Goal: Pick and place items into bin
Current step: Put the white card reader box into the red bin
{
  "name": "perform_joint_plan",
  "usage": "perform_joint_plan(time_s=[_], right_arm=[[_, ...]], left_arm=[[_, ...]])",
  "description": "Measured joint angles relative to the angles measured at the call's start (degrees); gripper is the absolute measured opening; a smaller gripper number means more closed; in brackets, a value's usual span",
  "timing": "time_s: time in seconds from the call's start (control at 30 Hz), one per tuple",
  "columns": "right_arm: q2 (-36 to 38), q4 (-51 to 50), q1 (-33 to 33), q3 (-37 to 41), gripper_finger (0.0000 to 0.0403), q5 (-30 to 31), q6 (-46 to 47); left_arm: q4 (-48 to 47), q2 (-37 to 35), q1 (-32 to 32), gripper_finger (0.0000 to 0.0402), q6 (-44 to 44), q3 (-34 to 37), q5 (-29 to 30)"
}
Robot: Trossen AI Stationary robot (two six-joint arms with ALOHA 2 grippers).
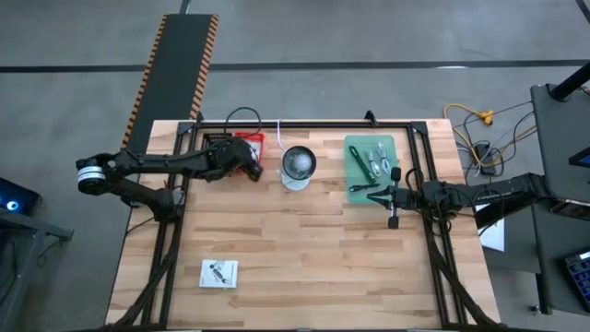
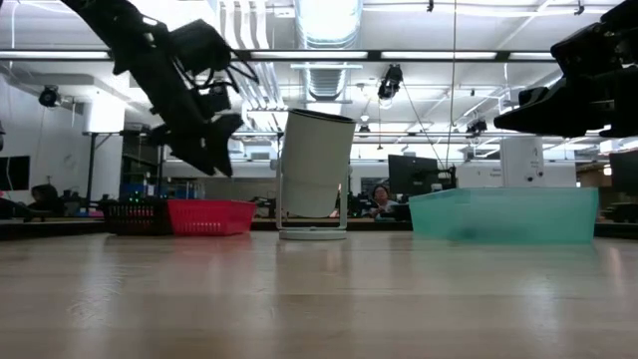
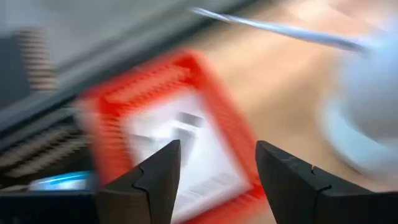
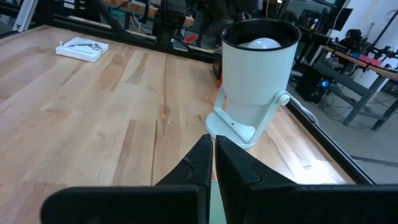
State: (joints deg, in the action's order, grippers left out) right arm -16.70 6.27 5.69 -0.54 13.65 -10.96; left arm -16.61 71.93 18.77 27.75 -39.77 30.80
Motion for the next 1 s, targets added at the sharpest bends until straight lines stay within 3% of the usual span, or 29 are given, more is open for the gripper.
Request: perform_joint_plan(time_s=[0.2, 0.33, 0.53, 0.67, 0.83, 1.0], right_arm=[[0.0, 0.0, 0.0, 0.0, 0.0008, 0.0, 0.0], [0.0, 0.0, 0.0, 0.0, 0.0008, 0.0, 0.0], [0.0, 0.0, 0.0, 0.0, 0.0008, 0.0, 0.0], [0.0, 0.0, 0.0, 0.0, 0.0008, 0.0, 0.0], [0.0, 0.0, 0.0, 0.0, 0.0008, 0.0, 0.0], [0.0, 0.0, 0.0, 0.0, 0.0008, 0.0, 0.0]], left_arm=[[-0.6, -0.2, -3.3, 0.0192, -6.1, -1.2, -30.7], [-5.8, -0.4, -8.4, 0.0192, -6.1, -1.5, -40.6], [-18.9, -0.5, -19.8, 0.0192, -5.0, -2.5, -41.2], [-23.8, -0.5, -27.3, 0.0192, 1.4, -2.3, -41.4], [-24.3, -0.5, -34.7, 0.0192, 12.2, -2.3, -41.3], [-25.1, 0.5, -41.0, 0.0192, 16.4, -2.1, -41.3]])
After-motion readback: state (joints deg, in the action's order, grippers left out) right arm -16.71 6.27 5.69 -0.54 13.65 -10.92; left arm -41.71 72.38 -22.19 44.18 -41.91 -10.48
